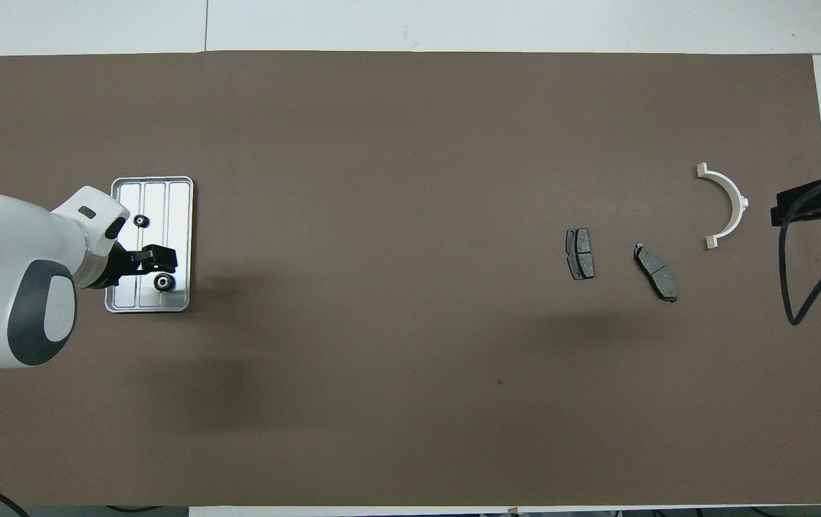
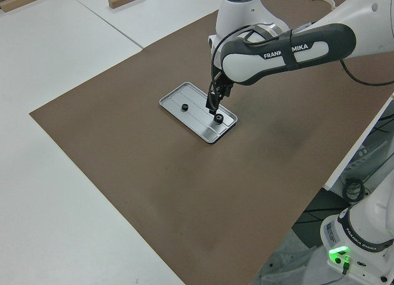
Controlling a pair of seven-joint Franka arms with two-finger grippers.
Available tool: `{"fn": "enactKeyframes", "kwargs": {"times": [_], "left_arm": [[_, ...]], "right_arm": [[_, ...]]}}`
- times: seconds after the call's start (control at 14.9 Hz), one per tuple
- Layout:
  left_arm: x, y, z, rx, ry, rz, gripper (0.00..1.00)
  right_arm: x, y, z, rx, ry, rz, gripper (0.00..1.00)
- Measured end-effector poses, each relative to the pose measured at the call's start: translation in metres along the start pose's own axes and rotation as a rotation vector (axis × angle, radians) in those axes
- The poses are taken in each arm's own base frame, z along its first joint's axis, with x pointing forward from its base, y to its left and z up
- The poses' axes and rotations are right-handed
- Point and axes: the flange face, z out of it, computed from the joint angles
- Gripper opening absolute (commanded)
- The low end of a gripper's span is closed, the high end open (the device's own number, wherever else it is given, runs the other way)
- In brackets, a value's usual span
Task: Place bearing gear from tray to pile
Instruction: 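Reach the left gripper over a black gear in the metal tray, then lower and close the left gripper on the black gear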
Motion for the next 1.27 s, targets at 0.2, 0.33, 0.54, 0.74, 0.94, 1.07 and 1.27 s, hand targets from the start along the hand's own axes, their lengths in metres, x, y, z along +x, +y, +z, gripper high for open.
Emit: {"fn": "enactKeyframes", "kwargs": {"times": [0.2,0.33,0.54,0.74,0.94,1.07,1.27], "left_arm": [[-0.003,0.000,0.026,-0.003,-0.004,0.000,0.91],[-0.003,-0.001,0.030,-0.002,-0.010,0.000,0.85],[-0.003,-0.001,0.030,-0.002,-0.009,0.000,0.84],[-0.003,-0.001,0.031,-0.002,-0.010,-0.001,0.70],[-0.003,-0.001,0.032,-0.002,-0.013,-0.002,0.70],[-0.003,-0.001,0.033,-0.002,-0.014,-0.002,0.70],[-0.003,-0.001,0.033,-0.002,-0.014,-0.002,0.70]], "right_arm": [[0.000,0.000,0.003,0.000,-0.003,0.000,1.00],[0.000,0.000,0.003,0.000,-0.002,0.000,1.00],[0.000,0.002,0.002,0.000,-0.001,0.003,1.00],[-0.001,0.003,0.002,0.000,0.000,0.005,1.00],[-0.001,0.003,0.002,0.000,0.001,0.005,1.00],[-0.001,0.003,0.002,0.000,0.001,0.005,1.00],[-0.001,0.003,0.002,0.000,0.000,0.005,1.00]]}}
